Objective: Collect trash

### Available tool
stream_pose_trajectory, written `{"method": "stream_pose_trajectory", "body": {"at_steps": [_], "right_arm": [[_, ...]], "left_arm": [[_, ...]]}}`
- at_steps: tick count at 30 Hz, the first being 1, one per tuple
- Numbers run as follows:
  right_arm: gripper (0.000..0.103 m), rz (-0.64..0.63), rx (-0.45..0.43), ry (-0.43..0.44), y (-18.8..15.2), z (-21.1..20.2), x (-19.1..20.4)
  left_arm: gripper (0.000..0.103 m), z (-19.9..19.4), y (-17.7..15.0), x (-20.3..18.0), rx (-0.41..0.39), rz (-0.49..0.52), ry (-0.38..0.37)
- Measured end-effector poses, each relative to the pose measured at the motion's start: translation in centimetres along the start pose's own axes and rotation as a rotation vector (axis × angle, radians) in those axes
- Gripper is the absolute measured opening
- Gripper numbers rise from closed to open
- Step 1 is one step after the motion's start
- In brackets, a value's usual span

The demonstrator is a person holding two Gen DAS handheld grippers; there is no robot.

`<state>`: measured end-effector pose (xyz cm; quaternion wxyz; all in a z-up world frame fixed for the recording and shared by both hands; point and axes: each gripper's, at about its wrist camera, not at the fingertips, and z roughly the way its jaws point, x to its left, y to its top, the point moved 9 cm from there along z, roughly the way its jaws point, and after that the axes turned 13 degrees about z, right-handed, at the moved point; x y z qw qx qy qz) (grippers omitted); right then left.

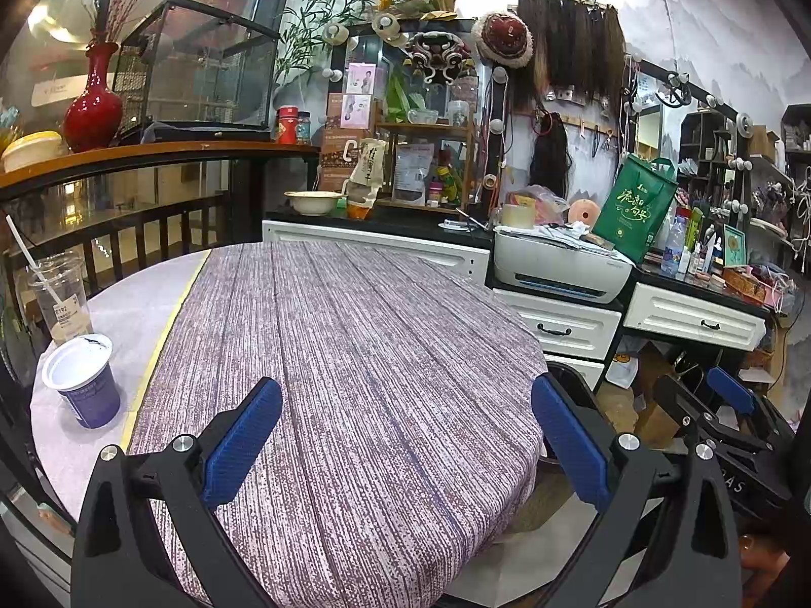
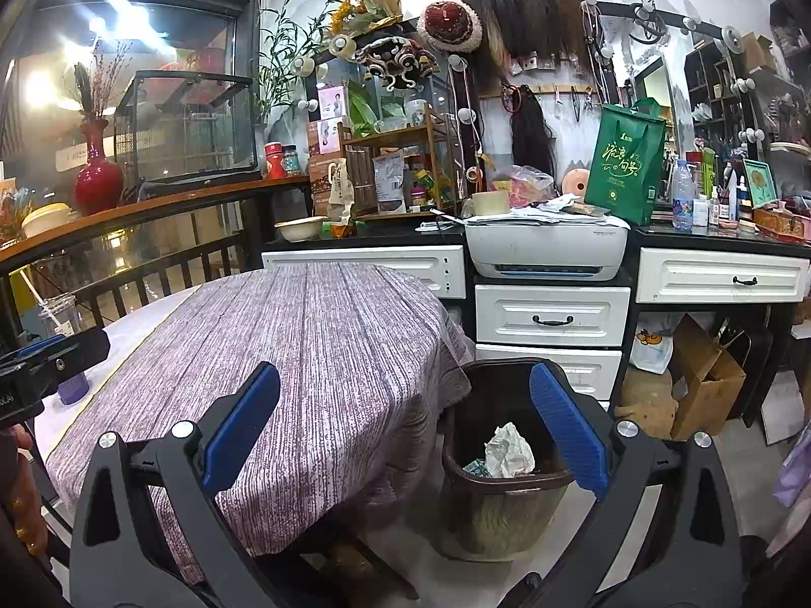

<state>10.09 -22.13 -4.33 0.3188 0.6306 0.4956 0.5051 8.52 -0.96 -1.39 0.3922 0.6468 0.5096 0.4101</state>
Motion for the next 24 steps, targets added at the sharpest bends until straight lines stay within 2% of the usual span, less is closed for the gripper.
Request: {"method": "stream_pose_trajectory", "body": {"at_steps": [24], "right_arm": [[0.097, -0.008, 0.003, -0.007, 0.05, 0.13, -0.32]], "left_arm": [[0.097, 0.29, -0.52, -0.07, 0.021, 0.003, -0.026]]}}
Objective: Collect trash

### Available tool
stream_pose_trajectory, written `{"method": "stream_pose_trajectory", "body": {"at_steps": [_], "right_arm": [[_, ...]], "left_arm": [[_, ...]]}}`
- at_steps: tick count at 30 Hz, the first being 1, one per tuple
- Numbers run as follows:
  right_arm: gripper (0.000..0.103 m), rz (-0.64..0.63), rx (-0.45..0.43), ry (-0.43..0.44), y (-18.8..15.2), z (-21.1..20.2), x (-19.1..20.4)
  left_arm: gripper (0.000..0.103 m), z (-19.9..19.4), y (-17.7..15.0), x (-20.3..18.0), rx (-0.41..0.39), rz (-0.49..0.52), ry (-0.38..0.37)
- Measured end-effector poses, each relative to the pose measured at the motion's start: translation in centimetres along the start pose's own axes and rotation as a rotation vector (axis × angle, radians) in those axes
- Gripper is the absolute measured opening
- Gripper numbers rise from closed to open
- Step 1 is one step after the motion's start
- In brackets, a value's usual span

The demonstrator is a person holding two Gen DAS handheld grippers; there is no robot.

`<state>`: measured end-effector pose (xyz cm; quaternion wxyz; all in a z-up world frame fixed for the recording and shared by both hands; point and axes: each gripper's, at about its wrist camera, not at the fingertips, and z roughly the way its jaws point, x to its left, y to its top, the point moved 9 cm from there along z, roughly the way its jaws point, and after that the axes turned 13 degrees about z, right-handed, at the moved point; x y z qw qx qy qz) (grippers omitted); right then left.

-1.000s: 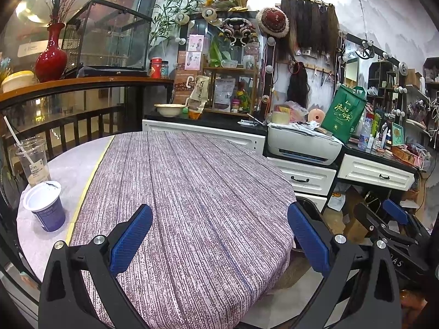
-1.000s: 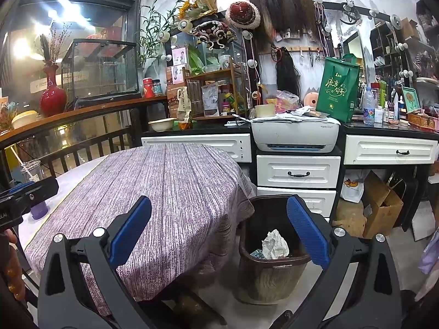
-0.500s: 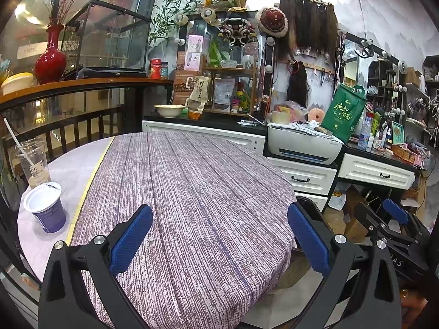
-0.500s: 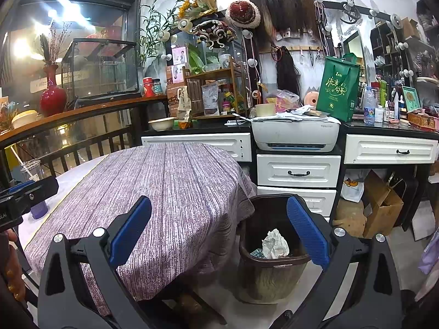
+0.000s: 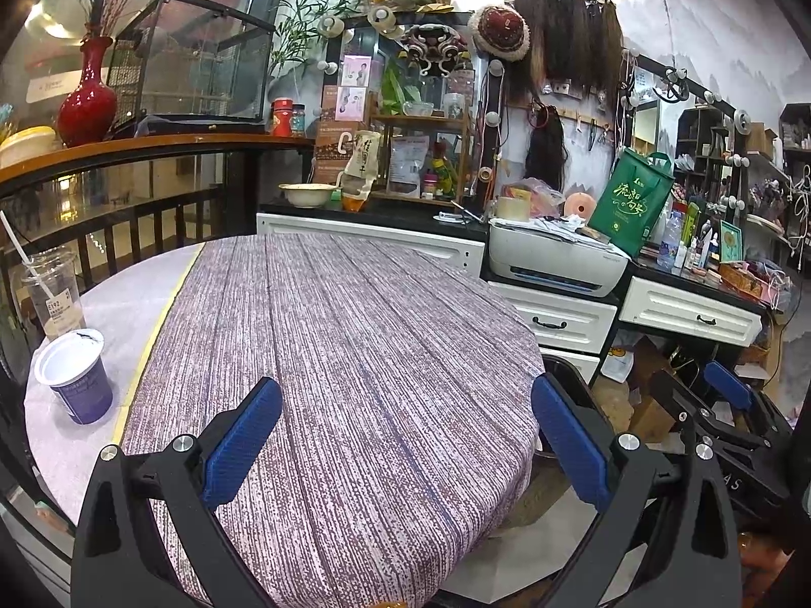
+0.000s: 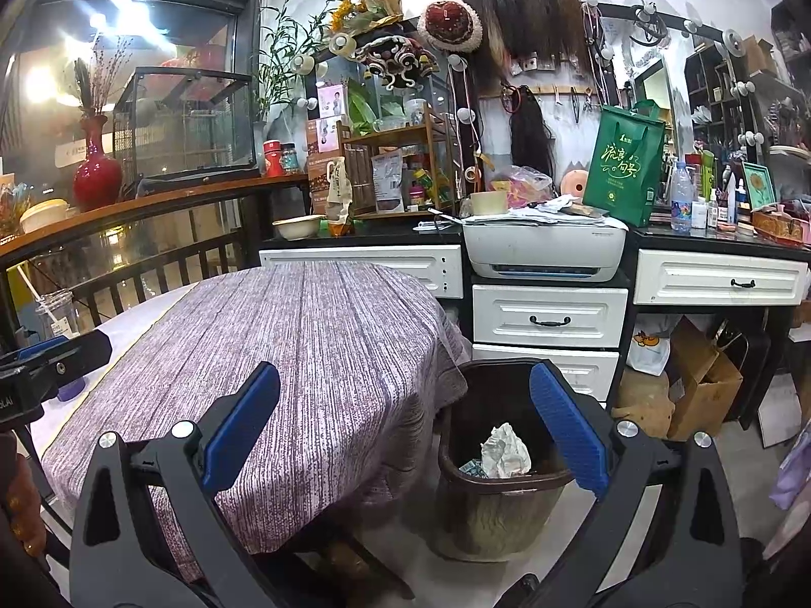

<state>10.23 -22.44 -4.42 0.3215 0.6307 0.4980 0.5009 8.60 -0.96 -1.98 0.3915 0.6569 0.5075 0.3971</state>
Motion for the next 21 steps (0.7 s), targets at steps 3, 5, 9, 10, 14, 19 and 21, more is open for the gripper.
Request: {"method": "stream_pose_trajectory", "body": {"at_steps": [3, 5, 9, 10, 14, 19, 21], "right_arm": [[0.097, -0.001, -0.002, -0.001, 0.01, 0.01, -0.06], [0.097, -0.002, 0.001, -0.001, -0.01, 0.02, -0.08], [0.097, -0.002, 0.004, -0.003, -0.02, 0.06, -0.1], [0.097, -0.002, 0.004, -0.003, -0.03, 0.07, -0.13], [0.097, -0.002, 0.004, -0.002, -0.01, 0.09, -0.22], [0.097, -0.002, 0.004, -0.003, 0.0, 0.08, -0.17], [0.097, -0.002, 0.004, -0.003, 0.0, 0.08, -0.19]], "left_arm": [[0.097, -0.01, 0.21, 0.09, -0.006, 0.011, 0.002], [0.098, 0.03, 0.39, 0.04, -0.009, 0.018, -0.001], [0.097, 0.06, 0.45, 0.13, -0.008, 0.022, 0.008], [0.097, 0.03, 0.43, 0.17, -0.007, 0.024, 0.009], [0.097, 0.04, 0.41, 0.17, -0.007, 0.024, 0.007], [0.097, 0.28, 0.22, 0.19, 0.0, 0.028, 0.003], [0.098, 0.43, 0.02, 0.34, 0.004, 0.03, 0.003]]}}
